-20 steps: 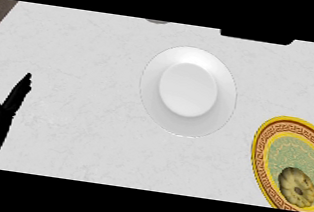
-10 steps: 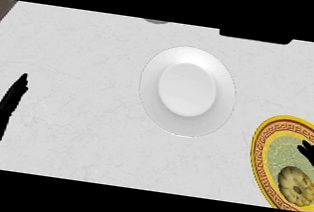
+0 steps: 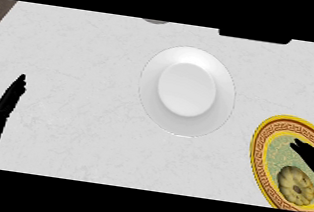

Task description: Pick the squash from the plate and place it in the plate

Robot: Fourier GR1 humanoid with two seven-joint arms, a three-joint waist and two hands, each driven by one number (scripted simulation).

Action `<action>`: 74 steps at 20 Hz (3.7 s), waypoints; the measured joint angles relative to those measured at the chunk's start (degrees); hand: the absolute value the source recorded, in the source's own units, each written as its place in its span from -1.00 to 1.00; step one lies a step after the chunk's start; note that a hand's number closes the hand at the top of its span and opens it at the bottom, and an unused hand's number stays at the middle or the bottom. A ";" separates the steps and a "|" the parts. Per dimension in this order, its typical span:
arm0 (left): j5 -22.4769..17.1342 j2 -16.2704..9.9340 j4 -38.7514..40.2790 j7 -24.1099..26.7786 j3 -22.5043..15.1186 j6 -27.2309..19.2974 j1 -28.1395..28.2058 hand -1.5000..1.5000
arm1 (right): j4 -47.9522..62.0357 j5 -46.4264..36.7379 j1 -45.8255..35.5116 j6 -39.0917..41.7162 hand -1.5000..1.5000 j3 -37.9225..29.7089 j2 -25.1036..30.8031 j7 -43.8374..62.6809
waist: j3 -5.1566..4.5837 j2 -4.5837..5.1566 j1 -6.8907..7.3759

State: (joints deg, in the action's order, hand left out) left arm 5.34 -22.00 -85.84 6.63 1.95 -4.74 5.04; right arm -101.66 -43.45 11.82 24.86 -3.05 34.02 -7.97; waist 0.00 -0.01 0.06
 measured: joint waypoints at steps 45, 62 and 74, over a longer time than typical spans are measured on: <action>5.42 4.82 -0.12 0.76 5.71 5.53 -0.22 0.00 | 42.54 -6.39 -40.00 -25.27 1.00 -18.79 -2.94 -9.22 | -0.02 -0.19 -0.01; 7.09 6.69 -1.51 0.40 5.44 5.06 0.52 0.00 | 10.35 3.36 -43.32 -8.90 1.00 -6.53 -17.49 8.07 | -0.05 -0.17 0.08; 7.69 7.19 0.05 1.68 5.91 5.79 -0.34 0.00 | 28.52 -2.97 -55.21 -13.06 1.00 2.38 -28.46 16.84 | -0.03 0.17 0.89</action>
State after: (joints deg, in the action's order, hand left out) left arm 13.02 -14.81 -85.79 8.32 7.87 1.05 4.71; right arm -73.14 -46.42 -43.40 11.80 -0.67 5.56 8.87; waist -0.02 0.16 0.96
